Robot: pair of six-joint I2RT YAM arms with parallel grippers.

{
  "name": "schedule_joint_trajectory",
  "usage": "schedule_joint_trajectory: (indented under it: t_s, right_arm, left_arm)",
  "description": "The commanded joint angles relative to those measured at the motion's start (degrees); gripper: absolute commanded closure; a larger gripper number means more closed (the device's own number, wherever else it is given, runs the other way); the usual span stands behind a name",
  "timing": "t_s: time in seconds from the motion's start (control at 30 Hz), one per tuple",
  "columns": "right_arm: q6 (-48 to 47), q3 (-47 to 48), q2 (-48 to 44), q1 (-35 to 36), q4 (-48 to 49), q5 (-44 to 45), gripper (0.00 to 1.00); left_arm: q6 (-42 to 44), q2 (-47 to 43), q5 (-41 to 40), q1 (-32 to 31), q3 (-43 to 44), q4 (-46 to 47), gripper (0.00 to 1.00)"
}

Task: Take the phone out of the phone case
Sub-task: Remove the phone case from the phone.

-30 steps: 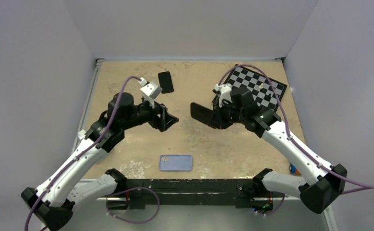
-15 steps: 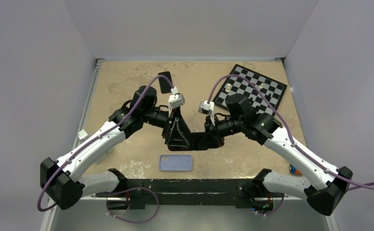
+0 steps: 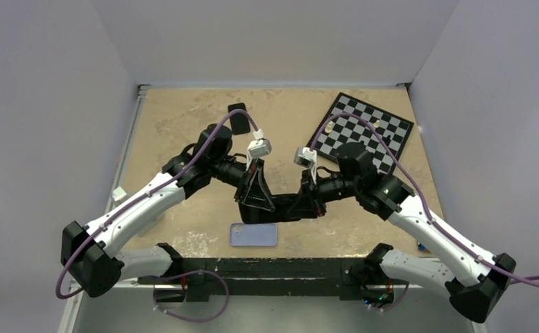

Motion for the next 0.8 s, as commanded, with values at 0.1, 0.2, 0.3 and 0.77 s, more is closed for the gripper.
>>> schedule_joint_trajectory:
  t_s: [0.1,0.2,0.3,0.77]
  right_arm:
    - [26.6,-17.2,-15.7,0.2,44.5,12.6,0.50]
    - [35.3,-26.9,-21.0,0.2,58.9,17.3,0.38]
    - [40.5,-32.2,-24.1,0.2,67.7,22.8,0.37]
    - [45.9,-34.4,-23.0,0.2,79.4,34.2,0.63]
  left_arm:
    - [-22.0,-8.5,-9.9,-0.3,-5.0,24.7,1.00]
    - [-31.2,-10.7,-14.5,-0.2,-8.6,36.5,1.00]
    - [-39.6,-10.4,-16.2,-0.2,-11.8,47.4,1.00]
    - [-55.1,-9.1,-22.0,-0.2,-20.9,71.0,1.00]
